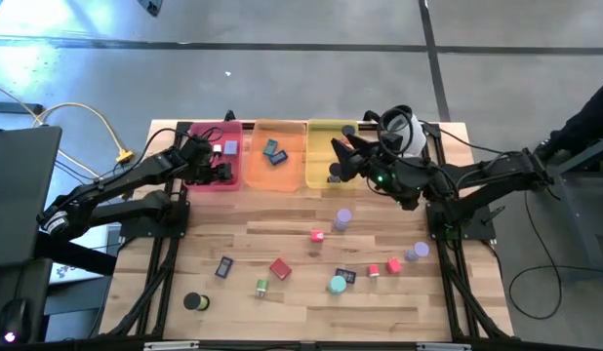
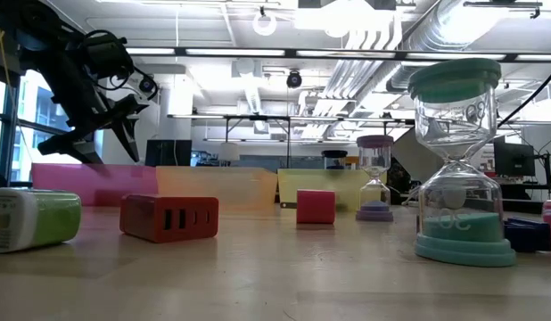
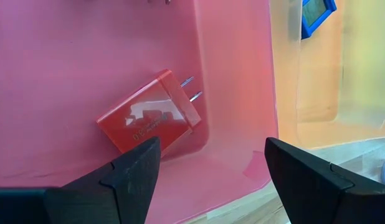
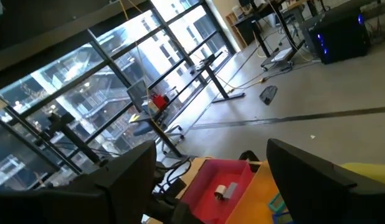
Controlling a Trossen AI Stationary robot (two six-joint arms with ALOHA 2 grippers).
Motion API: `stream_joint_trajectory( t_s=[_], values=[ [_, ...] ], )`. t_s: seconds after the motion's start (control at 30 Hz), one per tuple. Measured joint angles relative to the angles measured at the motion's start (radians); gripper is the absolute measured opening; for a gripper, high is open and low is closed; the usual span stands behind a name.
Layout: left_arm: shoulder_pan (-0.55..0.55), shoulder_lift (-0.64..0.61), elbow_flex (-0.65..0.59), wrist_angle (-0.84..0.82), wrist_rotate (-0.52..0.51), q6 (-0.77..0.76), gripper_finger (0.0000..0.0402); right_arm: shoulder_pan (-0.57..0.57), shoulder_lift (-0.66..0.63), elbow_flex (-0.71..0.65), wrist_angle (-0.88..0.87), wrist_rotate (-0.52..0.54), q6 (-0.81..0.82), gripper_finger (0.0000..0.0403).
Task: Pick & Place Office items
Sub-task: Put the red charger adapter into the red bin
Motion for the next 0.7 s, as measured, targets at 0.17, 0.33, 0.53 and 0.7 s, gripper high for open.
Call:
stream_joint_trajectory(
  t_s=[0.17,0.33,0.53,0.7],
  values=[
    [0.000,0.000,0.000,0.000,0.000,0.000,0.0280,0.000,0.000,0.000,0.000,-0.017,-0.073,0.0295],
    [0.000,0.000,0.000,0.000,0.000,0.000,0.0280,0.000,0.000,0.000,0.000,-0.060,-0.200,0.0295],
    [0.000,0.000,0.000,0.000,0.000,0.000,0.0280,-0.005,0.000,0.000,0.003,-0.064,-0.453,0.0295],
    [0.000,0.000,0.000,0.000,0.000,0.000,0.0280,-0.030,-0.014,0.000,-0.004,-0.204,-0.553,0.0295]
  ],
)
